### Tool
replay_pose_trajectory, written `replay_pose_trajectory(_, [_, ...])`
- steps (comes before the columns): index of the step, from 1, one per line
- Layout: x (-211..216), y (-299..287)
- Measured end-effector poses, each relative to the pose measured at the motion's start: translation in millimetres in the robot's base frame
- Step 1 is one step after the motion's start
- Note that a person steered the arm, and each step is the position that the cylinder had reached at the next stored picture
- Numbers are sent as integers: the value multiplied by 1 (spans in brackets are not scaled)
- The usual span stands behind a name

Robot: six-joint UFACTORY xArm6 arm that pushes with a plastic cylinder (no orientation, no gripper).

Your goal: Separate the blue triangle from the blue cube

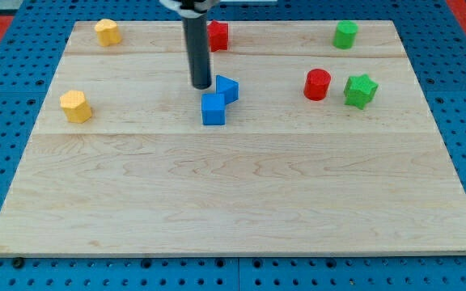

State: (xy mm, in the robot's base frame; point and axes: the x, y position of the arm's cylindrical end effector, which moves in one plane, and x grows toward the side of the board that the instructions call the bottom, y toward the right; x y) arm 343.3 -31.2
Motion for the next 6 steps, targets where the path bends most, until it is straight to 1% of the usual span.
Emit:
replay_pose_trajectory(1, [0,49])
replay_pose_trajectory(2, [8,73])
replay_pose_trajectory(3, [29,27])
replay_pose_trajectory(4, [41,-7])
replay_pose_trajectory(5, [62,5])
replay_pose_trajectory(6, [70,39])
